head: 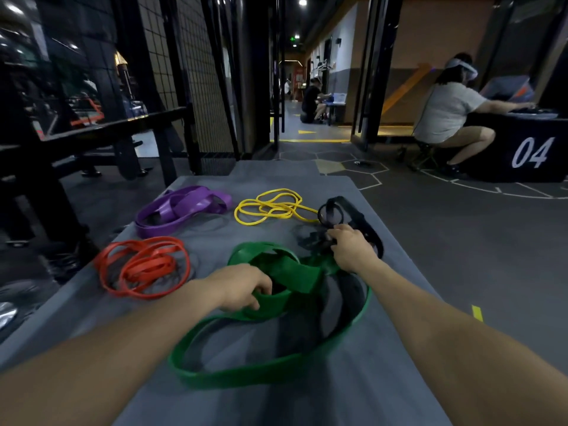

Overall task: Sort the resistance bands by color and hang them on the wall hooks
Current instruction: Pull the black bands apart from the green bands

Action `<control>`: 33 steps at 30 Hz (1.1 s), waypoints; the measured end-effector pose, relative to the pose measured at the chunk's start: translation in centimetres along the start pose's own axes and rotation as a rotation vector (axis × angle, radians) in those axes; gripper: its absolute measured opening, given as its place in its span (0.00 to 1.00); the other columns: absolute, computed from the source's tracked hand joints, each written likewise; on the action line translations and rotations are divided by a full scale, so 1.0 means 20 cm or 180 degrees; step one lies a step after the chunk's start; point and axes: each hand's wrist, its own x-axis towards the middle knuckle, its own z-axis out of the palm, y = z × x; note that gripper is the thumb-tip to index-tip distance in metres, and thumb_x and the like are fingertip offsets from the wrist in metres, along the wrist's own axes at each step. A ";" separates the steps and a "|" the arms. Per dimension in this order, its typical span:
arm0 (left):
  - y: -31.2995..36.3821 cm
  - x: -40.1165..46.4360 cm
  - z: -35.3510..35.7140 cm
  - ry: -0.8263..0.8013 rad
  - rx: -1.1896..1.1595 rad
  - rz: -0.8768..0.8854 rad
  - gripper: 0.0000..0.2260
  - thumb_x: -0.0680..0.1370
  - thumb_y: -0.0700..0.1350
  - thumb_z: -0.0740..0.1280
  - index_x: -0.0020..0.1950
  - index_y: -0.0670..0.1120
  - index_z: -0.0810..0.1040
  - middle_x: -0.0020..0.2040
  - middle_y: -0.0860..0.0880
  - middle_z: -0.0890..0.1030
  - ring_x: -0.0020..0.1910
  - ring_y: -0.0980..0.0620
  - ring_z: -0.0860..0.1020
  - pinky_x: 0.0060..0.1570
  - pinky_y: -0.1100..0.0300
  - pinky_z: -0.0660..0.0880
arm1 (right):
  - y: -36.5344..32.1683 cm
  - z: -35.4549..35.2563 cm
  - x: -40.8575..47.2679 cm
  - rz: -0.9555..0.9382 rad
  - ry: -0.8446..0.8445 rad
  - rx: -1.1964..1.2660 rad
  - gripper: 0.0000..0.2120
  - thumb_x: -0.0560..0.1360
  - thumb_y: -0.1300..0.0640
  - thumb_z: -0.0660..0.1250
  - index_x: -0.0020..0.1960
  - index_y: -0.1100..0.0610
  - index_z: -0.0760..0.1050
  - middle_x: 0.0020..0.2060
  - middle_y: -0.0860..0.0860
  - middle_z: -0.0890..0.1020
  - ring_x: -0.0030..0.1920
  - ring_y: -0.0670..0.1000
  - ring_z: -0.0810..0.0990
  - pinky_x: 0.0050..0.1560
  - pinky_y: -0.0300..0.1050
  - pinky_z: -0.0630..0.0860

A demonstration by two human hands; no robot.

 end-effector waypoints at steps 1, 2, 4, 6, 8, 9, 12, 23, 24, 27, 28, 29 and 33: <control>0.00 -0.04 0.01 -0.0013 0.0015 -0.0003 0.17 0.73 0.47 0.69 0.61 0.53 0.74 0.62 0.50 0.77 0.61 0.47 0.74 0.59 0.51 0.73 | -0.01 -0.01 -0.04 0.0045 -0.0015 0.0007 0.21 0.79 0.61 0.57 0.71 0.57 0.65 0.72 0.55 0.63 0.68 0.61 0.64 0.67 0.53 0.66; 0.00 -0.08 0.01 -0.0021 0.0028 -0.0009 0.17 0.73 0.47 0.70 0.61 0.53 0.74 0.61 0.50 0.77 0.60 0.47 0.74 0.59 0.52 0.73 | -0.03 -0.02 -0.07 0.0079 -0.0002 0.0028 0.20 0.79 0.61 0.57 0.71 0.57 0.65 0.71 0.55 0.64 0.68 0.61 0.65 0.66 0.54 0.67; 0.01 -0.16 0.02 -0.0014 0.0068 -0.0037 0.16 0.73 0.47 0.69 0.60 0.53 0.75 0.59 0.50 0.77 0.59 0.47 0.74 0.58 0.53 0.73 | -0.06 -0.03 -0.15 0.0091 0.0034 0.0095 0.19 0.79 0.60 0.58 0.70 0.58 0.67 0.70 0.56 0.66 0.67 0.61 0.66 0.65 0.54 0.68; 0.00 -0.23 0.04 0.0026 0.0060 -0.0057 0.15 0.72 0.48 0.69 0.59 0.54 0.75 0.58 0.49 0.77 0.58 0.47 0.74 0.58 0.53 0.73 | -0.11 -0.04 -0.24 0.0064 0.0009 0.0169 0.19 0.78 0.60 0.60 0.69 0.58 0.68 0.69 0.57 0.68 0.68 0.61 0.66 0.67 0.54 0.67; 0.00 -0.30 0.07 0.0098 0.0001 -0.0109 0.15 0.72 0.49 0.69 0.57 0.56 0.74 0.58 0.49 0.77 0.56 0.46 0.74 0.58 0.51 0.73 | -0.15 -0.04 -0.33 0.0015 -0.0071 0.0226 0.19 0.78 0.59 0.62 0.68 0.57 0.69 0.68 0.57 0.70 0.68 0.60 0.68 0.67 0.52 0.68; 0.01 -0.33 0.08 0.0144 -0.0029 -0.0149 0.15 0.71 0.49 0.69 0.57 0.57 0.74 0.57 0.50 0.76 0.56 0.46 0.74 0.58 0.51 0.73 | -0.18 -0.04 -0.38 -0.0008 -0.0104 0.0233 0.19 0.77 0.59 0.63 0.68 0.58 0.70 0.67 0.57 0.71 0.67 0.60 0.69 0.66 0.51 0.68; 0.03 -0.41 0.13 0.0354 -0.0138 -0.0249 0.14 0.71 0.50 0.70 0.55 0.59 0.74 0.54 0.50 0.76 0.55 0.46 0.75 0.56 0.51 0.73 | -0.25 -0.03 -0.53 -0.0014 -0.0095 0.0381 0.16 0.77 0.61 0.61 0.64 0.59 0.74 0.63 0.59 0.76 0.64 0.60 0.73 0.62 0.50 0.71; 0.13 -0.76 0.24 0.0866 -0.0203 -0.0235 0.11 0.71 0.47 0.70 0.53 0.54 0.76 0.52 0.48 0.77 0.53 0.43 0.74 0.52 0.51 0.73 | -0.43 -0.05 -0.99 -0.0146 -0.0255 0.0701 0.15 0.75 0.60 0.66 0.62 0.62 0.74 0.56 0.59 0.78 0.57 0.59 0.76 0.49 0.45 0.71; 0.13 -0.79 0.25 0.0898 -0.0176 -0.0230 0.12 0.72 0.47 0.69 0.54 0.53 0.76 0.53 0.48 0.77 0.55 0.44 0.73 0.52 0.52 0.72 | -0.45 -0.06 -1.01 -0.0167 -0.0268 0.0690 0.18 0.75 0.59 0.67 0.64 0.62 0.72 0.58 0.59 0.78 0.59 0.59 0.76 0.54 0.46 0.72; 0.14 -0.84 0.24 0.1012 -0.0186 -0.0257 0.13 0.74 0.47 0.68 0.57 0.52 0.76 0.56 0.51 0.77 0.58 0.48 0.71 0.53 0.52 0.72 | -0.50 -0.07 -1.02 -0.0258 -0.0254 0.0597 0.27 0.73 0.55 0.69 0.69 0.60 0.68 0.65 0.58 0.74 0.66 0.58 0.72 0.64 0.50 0.70; 0.14 -0.86 0.24 0.1037 -0.0226 -0.0285 0.13 0.74 0.48 0.68 0.58 0.52 0.76 0.57 0.51 0.77 0.59 0.48 0.71 0.54 0.52 0.72 | -0.52 -0.07 -1.02 -0.0320 -0.0242 0.0571 0.29 0.73 0.54 0.70 0.70 0.60 0.66 0.66 0.58 0.72 0.67 0.58 0.70 0.66 0.51 0.69; 0.13 -0.87 0.24 0.1046 -0.0274 -0.0319 0.13 0.74 0.49 0.68 0.58 0.52 0.76 0.58 0.52 0.77 0.59 0.49 0.70 0.55 0.53 0.71 | -0.53 -0.07 -1.01 -0.0361 -0.0233 0.0541 0.30 0.73 0.52 0.70 0.71 0.60 0.65 0.67 0.59 0.71 0.67 0.59 0.70 0.66 0.52 0.68; 0.09 -0.83 0.21 0.1163 -0.0585 -0.0472 0.13 0.74 0.51 0.68 0.57 0.50 0.77 0.57 0.51 0.78 0.58 0.48 0.71 0.56 0.55 0.70 | -0.55 -0.05 -0.93 -0.0404 -0.0090 0.0452 0.29 0.74 0.49 0.68 0.69 0.61 0.66 0.62 0.60 0.70 0.64 0.61 0.70 0.64 0.52 0.69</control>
